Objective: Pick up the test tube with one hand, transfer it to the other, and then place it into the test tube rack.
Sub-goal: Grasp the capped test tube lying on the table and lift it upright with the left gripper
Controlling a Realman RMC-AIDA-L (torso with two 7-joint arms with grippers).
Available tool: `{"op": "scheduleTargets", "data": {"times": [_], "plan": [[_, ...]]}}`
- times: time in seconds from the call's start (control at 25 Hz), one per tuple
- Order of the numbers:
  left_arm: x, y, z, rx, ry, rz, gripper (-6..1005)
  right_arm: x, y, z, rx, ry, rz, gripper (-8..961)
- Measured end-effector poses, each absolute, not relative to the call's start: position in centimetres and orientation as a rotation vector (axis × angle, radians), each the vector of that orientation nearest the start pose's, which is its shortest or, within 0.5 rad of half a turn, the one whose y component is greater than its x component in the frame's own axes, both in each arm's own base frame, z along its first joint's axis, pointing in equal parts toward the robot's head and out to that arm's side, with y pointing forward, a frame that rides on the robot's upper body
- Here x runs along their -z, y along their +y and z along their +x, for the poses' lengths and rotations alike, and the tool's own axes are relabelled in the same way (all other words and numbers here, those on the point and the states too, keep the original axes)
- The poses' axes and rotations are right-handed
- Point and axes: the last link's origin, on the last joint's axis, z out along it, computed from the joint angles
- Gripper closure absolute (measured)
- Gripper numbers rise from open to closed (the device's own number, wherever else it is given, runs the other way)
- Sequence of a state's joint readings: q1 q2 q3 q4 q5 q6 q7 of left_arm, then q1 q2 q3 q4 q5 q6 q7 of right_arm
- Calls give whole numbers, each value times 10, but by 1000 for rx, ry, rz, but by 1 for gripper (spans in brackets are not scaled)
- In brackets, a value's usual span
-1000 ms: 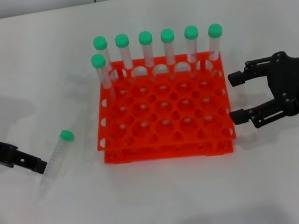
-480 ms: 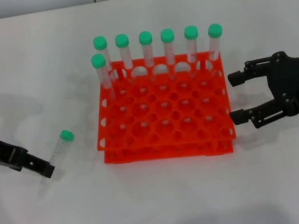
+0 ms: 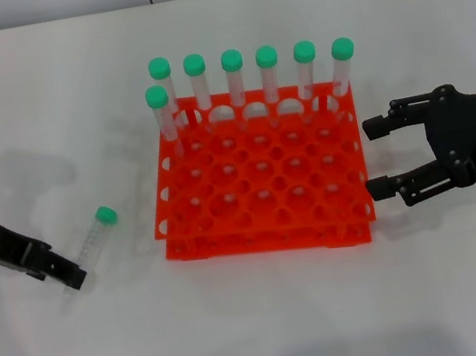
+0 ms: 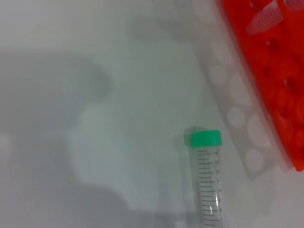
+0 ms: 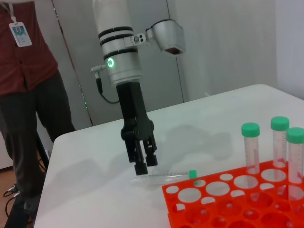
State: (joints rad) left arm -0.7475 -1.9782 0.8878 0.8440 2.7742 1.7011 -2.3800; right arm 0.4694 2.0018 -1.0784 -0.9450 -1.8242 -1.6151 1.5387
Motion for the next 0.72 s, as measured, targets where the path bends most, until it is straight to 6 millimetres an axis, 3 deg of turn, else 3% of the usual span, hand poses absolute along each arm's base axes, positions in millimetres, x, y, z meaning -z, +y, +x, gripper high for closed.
{"op": "scheduleTargets", "data": {"times": [0.72], "plan": [[-37, 355, -276, -611, -1485, -2501, 382, -22, 328, 221, -549, 356, -2948, 97]]}}
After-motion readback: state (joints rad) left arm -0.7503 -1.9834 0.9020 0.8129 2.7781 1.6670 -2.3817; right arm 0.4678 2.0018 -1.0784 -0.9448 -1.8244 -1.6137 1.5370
